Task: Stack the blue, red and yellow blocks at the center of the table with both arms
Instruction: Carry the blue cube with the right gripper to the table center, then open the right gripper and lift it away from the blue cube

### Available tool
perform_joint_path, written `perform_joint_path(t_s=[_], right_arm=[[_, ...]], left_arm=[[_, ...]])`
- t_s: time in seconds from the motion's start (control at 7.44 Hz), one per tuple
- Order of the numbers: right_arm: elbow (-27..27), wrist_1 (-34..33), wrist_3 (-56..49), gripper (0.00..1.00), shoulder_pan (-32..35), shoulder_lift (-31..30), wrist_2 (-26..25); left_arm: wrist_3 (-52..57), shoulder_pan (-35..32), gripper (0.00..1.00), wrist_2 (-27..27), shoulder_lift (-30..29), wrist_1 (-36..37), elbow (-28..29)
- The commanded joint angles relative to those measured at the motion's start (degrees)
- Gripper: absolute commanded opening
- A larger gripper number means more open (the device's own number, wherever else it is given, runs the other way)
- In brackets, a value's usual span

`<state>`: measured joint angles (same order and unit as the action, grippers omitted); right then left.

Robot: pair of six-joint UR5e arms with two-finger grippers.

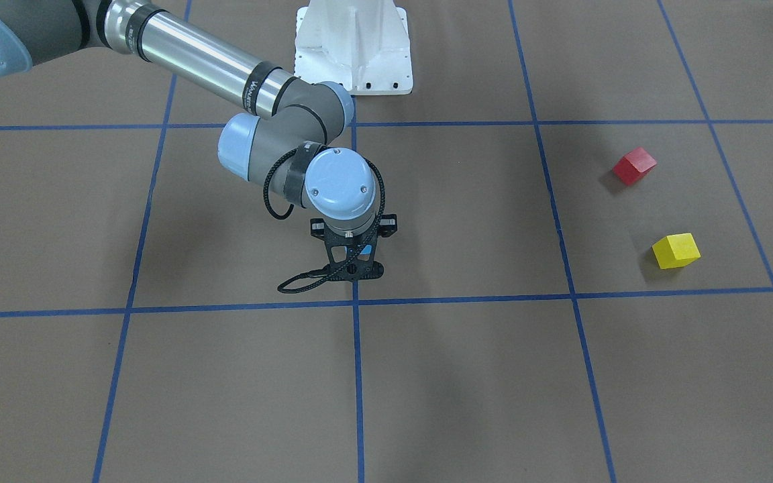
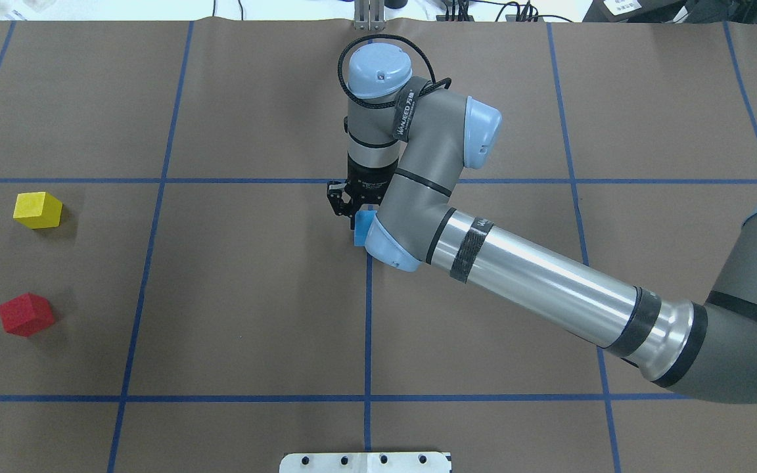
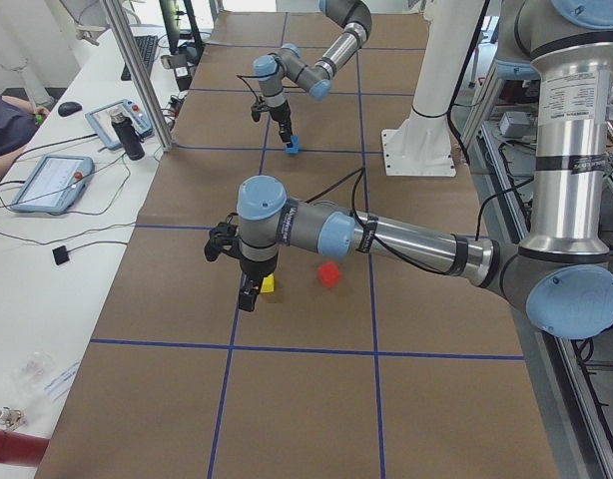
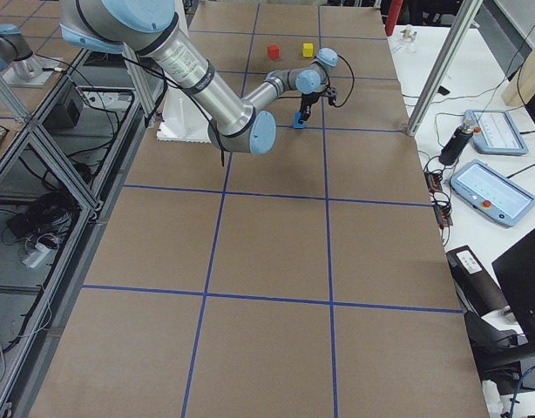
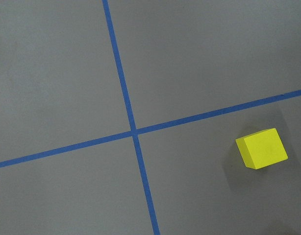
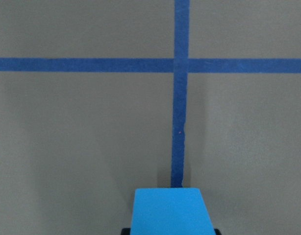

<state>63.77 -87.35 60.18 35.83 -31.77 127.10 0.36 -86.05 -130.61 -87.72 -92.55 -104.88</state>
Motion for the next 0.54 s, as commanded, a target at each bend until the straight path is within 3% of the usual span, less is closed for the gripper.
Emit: perform_joint_path(t_s=[0.0,0.4], right_arm=[[0.9,0.0,-0.6,0.98,0.4,0.0,-0.4],[6.3,-0.6,-0.6,0.99,5.7,-1.0,0.9]], left_arm=[[0.1,0.0,1.00,0.1,-0.1,0.0,0.1],[-0.4,1.8,1.00,0.1,-0.9,0.2,-0.1]])
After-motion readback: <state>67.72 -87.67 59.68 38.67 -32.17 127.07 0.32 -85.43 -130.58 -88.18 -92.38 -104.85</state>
